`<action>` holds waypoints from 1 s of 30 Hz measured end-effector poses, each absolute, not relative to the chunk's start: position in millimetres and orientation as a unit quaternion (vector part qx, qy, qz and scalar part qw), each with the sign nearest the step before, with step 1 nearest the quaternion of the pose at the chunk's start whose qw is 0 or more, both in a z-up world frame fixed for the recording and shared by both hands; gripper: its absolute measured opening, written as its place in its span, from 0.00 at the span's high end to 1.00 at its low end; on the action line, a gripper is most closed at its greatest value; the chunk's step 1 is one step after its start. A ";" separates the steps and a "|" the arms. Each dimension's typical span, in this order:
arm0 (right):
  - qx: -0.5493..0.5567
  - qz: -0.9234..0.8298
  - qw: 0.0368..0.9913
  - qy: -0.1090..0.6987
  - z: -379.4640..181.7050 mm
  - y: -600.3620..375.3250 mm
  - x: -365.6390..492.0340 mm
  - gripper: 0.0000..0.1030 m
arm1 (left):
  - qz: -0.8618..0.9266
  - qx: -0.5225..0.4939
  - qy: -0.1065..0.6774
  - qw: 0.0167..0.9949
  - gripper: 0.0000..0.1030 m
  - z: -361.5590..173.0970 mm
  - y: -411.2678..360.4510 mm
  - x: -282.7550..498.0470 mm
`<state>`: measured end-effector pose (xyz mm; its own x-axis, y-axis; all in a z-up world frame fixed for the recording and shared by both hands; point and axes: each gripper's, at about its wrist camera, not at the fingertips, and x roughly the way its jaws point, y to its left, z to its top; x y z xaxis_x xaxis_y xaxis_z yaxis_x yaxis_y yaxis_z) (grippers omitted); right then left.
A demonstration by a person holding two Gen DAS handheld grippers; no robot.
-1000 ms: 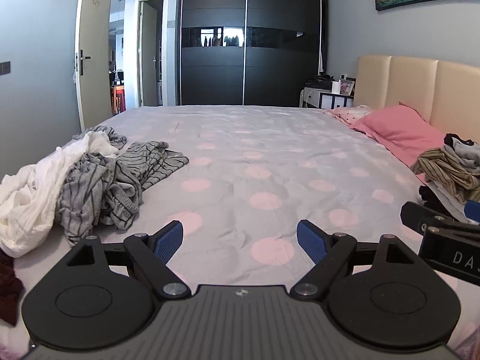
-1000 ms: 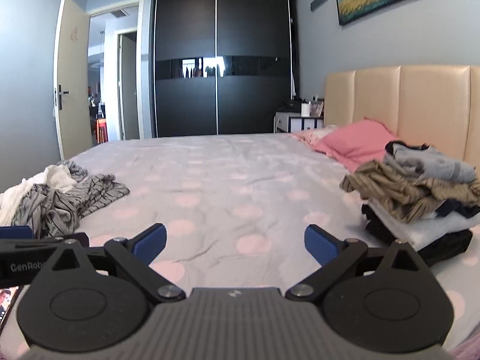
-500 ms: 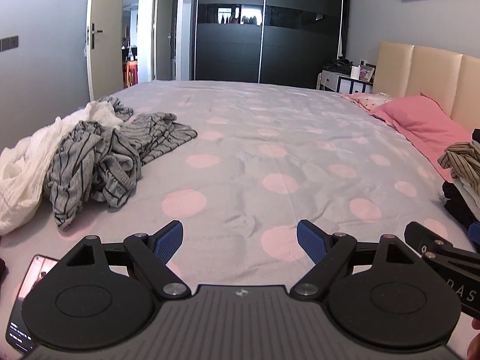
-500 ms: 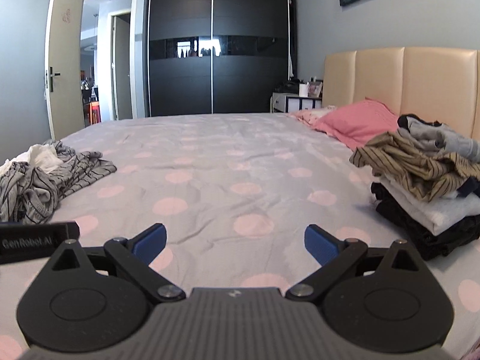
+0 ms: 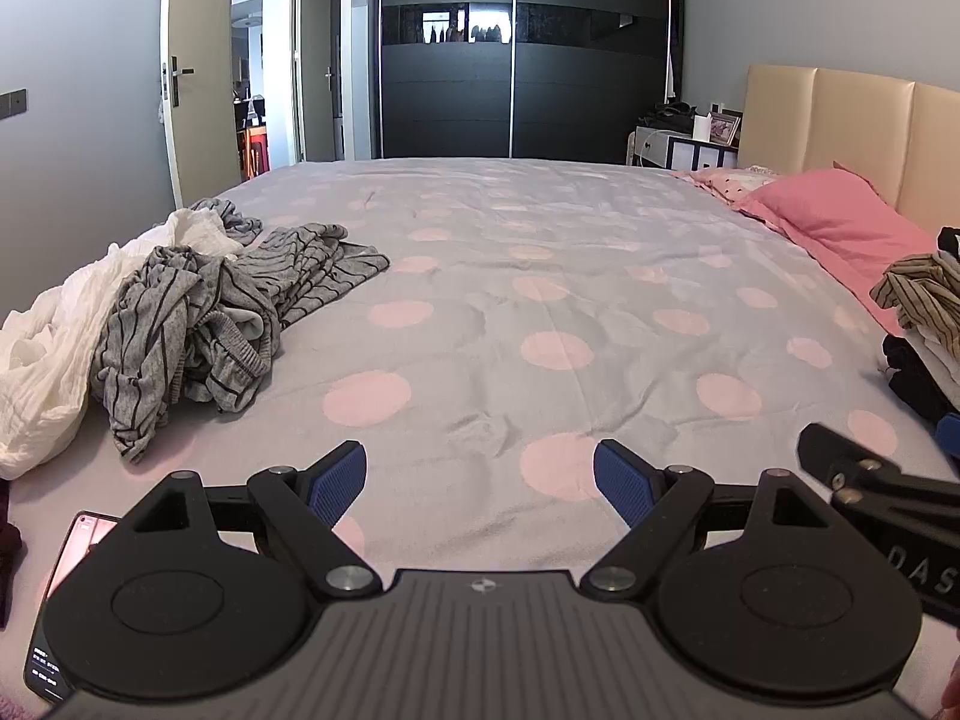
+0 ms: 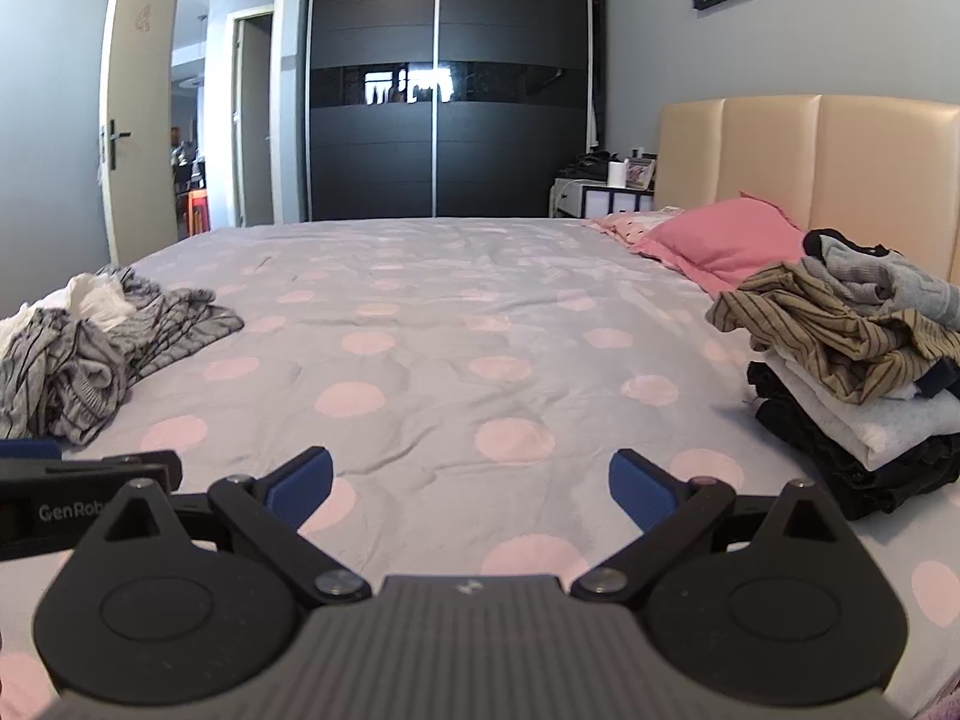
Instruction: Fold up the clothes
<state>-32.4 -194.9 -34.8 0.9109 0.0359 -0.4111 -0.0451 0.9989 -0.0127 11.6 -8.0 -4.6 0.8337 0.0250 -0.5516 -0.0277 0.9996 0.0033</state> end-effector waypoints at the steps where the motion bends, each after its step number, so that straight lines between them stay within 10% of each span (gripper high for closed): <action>1: -0.012 0.023 0.977 0.210 -34.3 -194.2 -33.2 0.03 | 0.015 0.000 0.287 0.958 0.19 -4.2 -7.9 10.9; 30: -0.007 0.039 0.980 0.197 -27.2 -195.3 -42.3 0.03 | 0.011 0.008 0.290 0.957 0.19 2.9 -9.1 4.5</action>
